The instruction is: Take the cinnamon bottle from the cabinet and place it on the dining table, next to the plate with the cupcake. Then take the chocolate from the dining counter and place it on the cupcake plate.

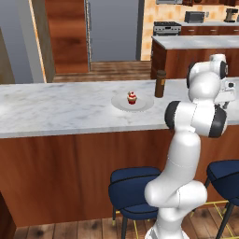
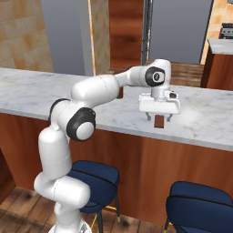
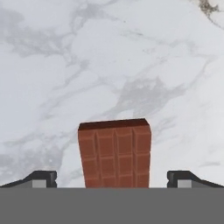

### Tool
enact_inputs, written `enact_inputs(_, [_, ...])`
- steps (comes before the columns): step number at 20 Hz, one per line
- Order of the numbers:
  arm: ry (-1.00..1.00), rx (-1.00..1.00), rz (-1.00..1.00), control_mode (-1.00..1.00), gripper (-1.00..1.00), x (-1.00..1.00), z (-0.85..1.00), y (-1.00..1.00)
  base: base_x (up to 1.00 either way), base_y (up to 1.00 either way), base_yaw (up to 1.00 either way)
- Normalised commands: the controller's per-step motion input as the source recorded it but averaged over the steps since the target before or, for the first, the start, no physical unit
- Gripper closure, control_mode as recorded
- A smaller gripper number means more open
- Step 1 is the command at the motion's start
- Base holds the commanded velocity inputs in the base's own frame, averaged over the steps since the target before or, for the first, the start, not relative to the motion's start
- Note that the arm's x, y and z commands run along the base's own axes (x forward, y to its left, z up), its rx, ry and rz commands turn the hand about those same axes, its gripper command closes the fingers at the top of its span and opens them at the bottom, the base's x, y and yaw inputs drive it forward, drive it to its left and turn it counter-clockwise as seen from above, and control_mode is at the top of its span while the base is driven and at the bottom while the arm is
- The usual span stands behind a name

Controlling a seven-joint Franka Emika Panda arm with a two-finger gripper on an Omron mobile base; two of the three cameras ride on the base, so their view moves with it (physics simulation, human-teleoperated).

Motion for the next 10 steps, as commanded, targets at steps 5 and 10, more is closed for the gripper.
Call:
enact_inputs(5, [0.00,0.00,0.00,-1.00,-1.00,0.00,-0.13,-0.01,0.00,0.00,0.00])
enact_inputs(10, [-0.01,0.00,0.00,-1.00,-1.00,-0.03,-0.18,0.00,0.00,0.00,0.00])
